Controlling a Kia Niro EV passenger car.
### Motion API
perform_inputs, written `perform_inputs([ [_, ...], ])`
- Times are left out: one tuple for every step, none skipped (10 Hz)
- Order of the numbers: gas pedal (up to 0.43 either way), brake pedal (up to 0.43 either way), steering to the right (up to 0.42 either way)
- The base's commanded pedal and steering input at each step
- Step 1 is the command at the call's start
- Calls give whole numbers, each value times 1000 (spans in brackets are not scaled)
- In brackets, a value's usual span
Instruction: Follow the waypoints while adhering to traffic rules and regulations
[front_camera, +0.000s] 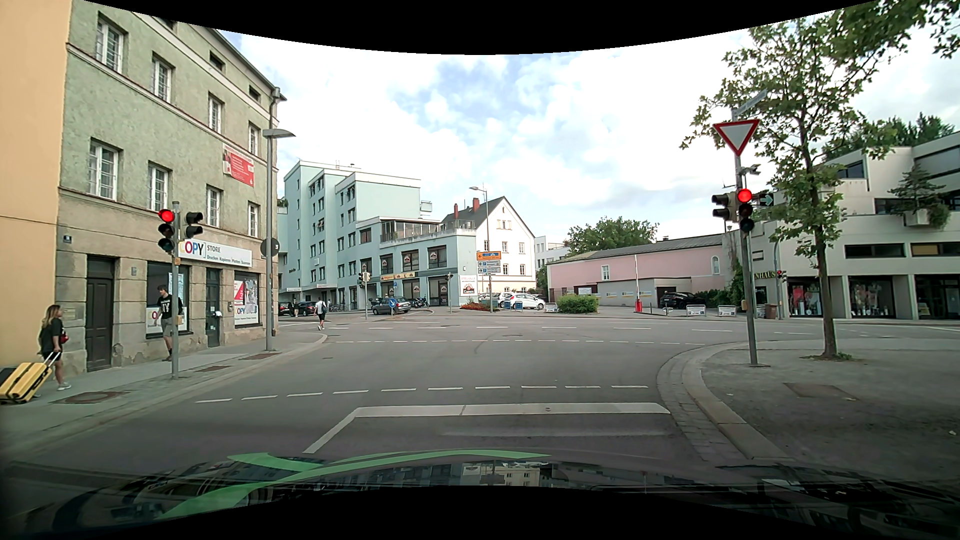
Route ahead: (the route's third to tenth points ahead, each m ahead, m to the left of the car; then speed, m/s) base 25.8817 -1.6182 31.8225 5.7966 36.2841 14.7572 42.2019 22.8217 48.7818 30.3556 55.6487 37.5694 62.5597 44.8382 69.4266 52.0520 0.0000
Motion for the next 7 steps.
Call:
perform_inputs([
  [0, 445, 10],
  [0, 445, 10],
  [0, 445, 10],
  [0, 445, 10],
  [0, 445, 10],
  [0, 445, 10],
  [0, 445, 10],
])
